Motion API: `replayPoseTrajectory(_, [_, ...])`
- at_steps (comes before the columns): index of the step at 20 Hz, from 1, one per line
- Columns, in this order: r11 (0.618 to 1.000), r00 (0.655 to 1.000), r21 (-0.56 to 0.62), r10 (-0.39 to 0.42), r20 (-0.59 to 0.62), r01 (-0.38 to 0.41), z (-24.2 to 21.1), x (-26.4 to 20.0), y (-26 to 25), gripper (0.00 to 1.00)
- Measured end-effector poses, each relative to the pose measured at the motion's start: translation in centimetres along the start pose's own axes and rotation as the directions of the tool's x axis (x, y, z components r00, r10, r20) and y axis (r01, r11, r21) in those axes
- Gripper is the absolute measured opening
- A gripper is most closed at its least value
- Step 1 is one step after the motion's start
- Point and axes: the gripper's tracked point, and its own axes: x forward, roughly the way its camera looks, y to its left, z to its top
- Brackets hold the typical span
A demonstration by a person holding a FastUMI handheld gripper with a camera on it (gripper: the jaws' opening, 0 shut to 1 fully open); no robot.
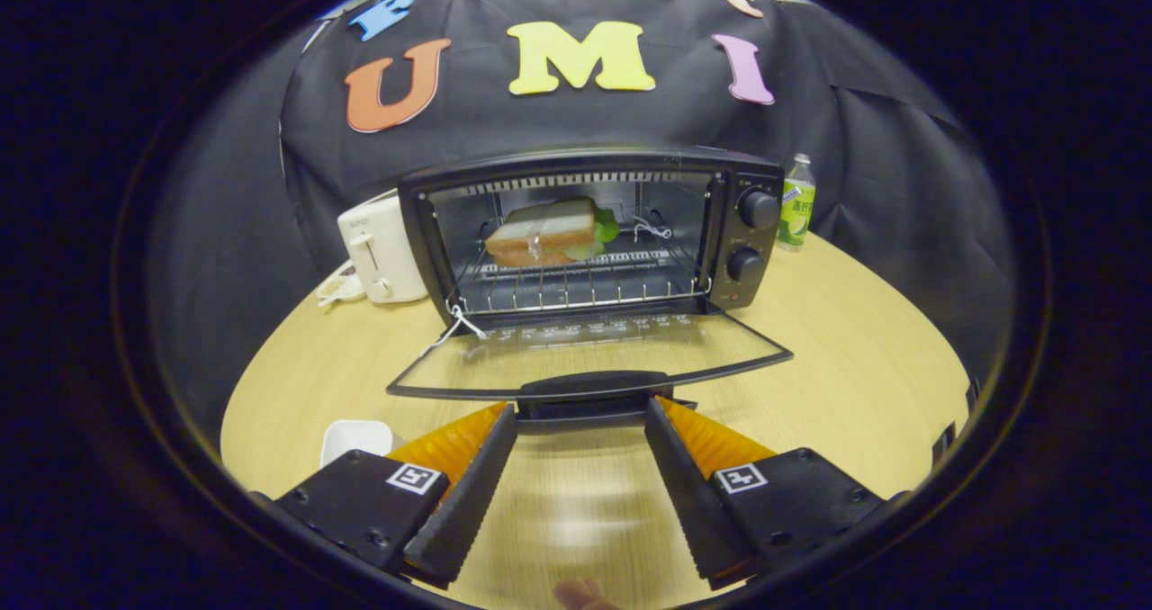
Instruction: Open the toaster oven, put the food inside, and close the toaster oven door.
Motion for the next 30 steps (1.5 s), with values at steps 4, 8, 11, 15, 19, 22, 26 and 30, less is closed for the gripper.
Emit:
replayPoseTrajectory(4, [1.000,0.995,-0.012,0.010,0.098,-0.009,2.2,-0.4,0.1,0.95])
replayPoseTrajectory(8, [1.000,0.986,-0.013,0.013,0.167,-0.011,3.9,-0.7,0.4,0.95])
replayPoseTrajectory(11, [1.000,0.971,-0.022,0.018,0.237,-0.013,5.5,-0.6,0.5,0.95])
replayPoseTrajectory(15, [0.999,0.949,-0.044,0.025,0.313,-0.012,7.3,-0.4,0.7,0.95])
replayPoseTrajectory(19, [0.999,0.924,-0.047,0.029,0.382,-0.011,8.8,0.0,0.8,0.96])
replayPoseTrajectory(22, [0.998,0.907,-0.064,0.006,0.421,0.023,10.0,0.2,0.9,0.95])
replayPoseTrajectory(26, [0.996,0.901,-0.086,0.047,0.431,-0.011,10.5,0.7,2.2,0.97])
replayPoseTrajectory(30, [0.998,0.904,-0.042,0.052,0.425,-0.037,10.2,0.3,1.7,1.00])
